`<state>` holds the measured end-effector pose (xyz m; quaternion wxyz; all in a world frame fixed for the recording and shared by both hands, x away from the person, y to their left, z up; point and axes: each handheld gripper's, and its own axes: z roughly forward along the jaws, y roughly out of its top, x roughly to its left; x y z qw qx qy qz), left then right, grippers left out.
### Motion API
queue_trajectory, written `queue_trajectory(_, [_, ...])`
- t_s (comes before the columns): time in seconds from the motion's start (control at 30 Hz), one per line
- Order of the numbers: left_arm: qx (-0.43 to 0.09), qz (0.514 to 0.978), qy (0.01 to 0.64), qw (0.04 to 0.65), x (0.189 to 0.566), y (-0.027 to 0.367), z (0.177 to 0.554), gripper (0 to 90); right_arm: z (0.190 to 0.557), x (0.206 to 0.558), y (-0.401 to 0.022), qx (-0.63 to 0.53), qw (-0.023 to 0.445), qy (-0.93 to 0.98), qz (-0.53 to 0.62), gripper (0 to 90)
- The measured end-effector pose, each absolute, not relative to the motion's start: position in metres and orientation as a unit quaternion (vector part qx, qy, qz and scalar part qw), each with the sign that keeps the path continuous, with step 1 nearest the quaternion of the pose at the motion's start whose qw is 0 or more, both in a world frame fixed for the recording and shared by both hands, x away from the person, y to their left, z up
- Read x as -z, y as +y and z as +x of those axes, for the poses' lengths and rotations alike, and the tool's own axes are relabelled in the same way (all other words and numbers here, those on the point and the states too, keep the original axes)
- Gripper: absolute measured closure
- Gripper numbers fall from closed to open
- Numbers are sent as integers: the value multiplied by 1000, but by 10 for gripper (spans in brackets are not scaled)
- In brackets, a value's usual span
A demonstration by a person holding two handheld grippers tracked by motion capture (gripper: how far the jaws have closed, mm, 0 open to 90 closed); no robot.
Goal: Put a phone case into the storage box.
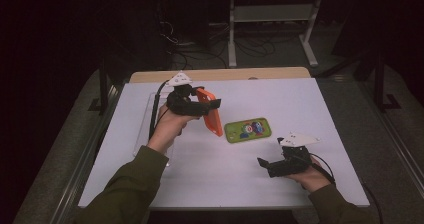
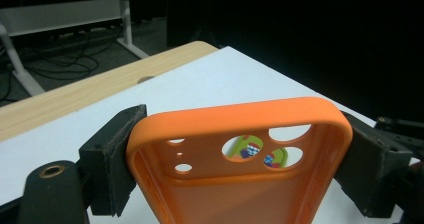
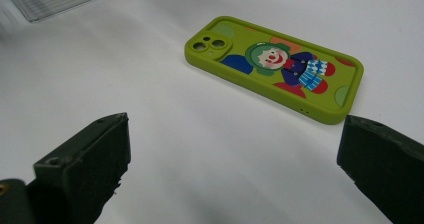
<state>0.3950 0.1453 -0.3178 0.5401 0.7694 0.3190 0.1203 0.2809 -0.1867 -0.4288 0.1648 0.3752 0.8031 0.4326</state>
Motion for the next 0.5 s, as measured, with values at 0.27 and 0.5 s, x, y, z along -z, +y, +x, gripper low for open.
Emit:
queue_trajectory(0.27, [-136, 768, 325, 535, 304, 157, 404, 157, 280, 427, -186, -435, 163, 803, 374, 1])
queue_trajectory(0.5, [-154, 764, 331, 532, 292, 166, 411, 157, 280, 427, -186, -435, 162, 803, 373, 1])
